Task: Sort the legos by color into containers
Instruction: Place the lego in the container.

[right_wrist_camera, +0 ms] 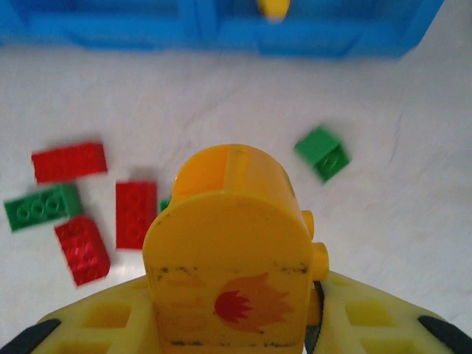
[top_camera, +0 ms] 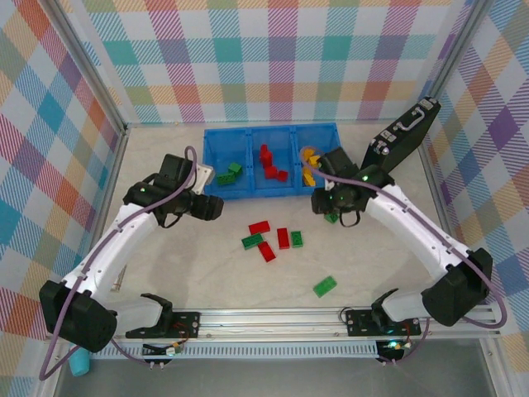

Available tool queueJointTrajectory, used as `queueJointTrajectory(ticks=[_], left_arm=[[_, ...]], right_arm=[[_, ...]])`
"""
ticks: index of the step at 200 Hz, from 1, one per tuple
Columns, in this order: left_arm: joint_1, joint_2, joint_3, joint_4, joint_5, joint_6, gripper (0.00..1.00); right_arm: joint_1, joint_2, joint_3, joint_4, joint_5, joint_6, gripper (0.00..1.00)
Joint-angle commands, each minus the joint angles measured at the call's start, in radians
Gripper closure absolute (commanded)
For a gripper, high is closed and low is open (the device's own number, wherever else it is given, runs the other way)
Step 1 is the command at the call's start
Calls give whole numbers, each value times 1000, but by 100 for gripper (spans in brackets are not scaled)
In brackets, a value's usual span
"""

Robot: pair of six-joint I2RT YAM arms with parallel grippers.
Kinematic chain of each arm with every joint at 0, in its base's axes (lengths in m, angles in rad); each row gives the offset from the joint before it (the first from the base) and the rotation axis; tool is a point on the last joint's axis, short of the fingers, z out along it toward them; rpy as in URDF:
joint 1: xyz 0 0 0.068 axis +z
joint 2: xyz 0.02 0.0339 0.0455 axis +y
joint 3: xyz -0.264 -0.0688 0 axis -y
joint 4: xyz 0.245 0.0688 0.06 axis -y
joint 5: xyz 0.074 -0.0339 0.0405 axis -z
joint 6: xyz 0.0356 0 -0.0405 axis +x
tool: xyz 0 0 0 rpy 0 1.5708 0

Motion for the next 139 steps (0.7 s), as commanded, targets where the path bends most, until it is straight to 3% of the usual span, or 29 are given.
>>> queueJointTrajectory(ticks=[1, 50, 96, 139], left_arm=[[-16, -3, -3, -13, 5, -4, 26], [-48, 32, -19, -33, 18, -9, 25], [-93, 90, -25, -40, 50, -17, 23], [-128, 157, -72, 29, 84, -126, 23]], right_arm=[[-85, 61, 71, 100, 12, -178, 63], [-193, 215, 157, 293, -20, -244, 60], [-221, 424, 319, 344, -39, -293, 61], [-225, 598, 438, 336, -77, -295, 61]])
